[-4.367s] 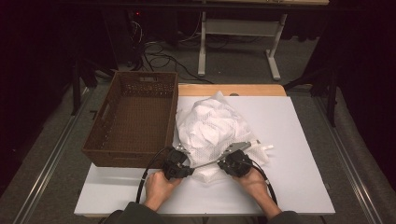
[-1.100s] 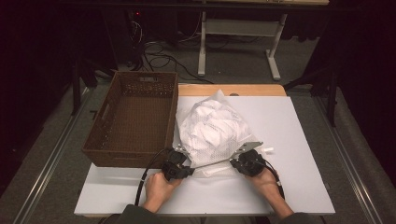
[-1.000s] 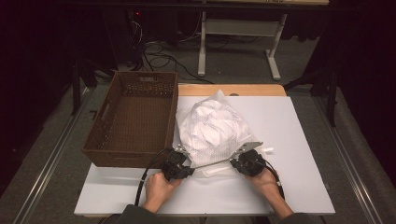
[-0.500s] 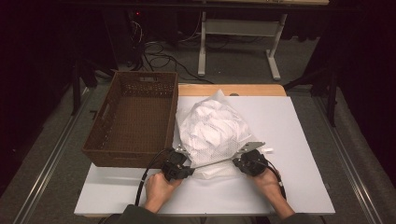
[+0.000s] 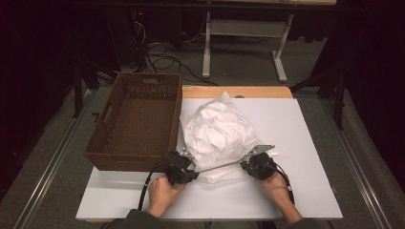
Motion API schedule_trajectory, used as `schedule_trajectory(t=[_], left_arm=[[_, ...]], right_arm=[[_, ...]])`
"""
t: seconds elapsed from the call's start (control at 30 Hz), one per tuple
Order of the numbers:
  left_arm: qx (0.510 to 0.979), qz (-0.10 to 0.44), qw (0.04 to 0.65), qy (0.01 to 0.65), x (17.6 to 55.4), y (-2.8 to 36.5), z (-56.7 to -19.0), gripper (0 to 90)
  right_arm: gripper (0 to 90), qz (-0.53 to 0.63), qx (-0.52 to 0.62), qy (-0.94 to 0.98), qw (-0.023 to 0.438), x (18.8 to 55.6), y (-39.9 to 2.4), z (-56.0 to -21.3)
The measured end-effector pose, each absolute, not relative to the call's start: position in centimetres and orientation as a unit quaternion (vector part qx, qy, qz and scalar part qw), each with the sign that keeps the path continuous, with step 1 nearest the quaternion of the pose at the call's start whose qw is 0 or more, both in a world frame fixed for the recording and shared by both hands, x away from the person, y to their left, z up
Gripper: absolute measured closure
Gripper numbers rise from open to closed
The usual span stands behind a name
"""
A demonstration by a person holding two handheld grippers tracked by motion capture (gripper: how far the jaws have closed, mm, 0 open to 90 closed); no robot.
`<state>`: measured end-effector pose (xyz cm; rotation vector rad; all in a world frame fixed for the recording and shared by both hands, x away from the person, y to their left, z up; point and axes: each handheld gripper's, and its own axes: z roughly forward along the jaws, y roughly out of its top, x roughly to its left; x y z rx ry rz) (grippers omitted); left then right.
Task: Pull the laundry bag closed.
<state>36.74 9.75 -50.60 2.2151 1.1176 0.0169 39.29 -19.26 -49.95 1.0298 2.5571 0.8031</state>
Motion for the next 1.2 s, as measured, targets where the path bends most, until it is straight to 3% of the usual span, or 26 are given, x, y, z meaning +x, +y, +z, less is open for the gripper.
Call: schedule_trajectory(t=[1.2], left_arm=[[0.845,0.011,0.325,0.425,36.6,9.7,-50.6,84.8]], right_arm=[[86.7,0.280,0.378,0.872,0.138,39.8,-20.5,-49.9]])
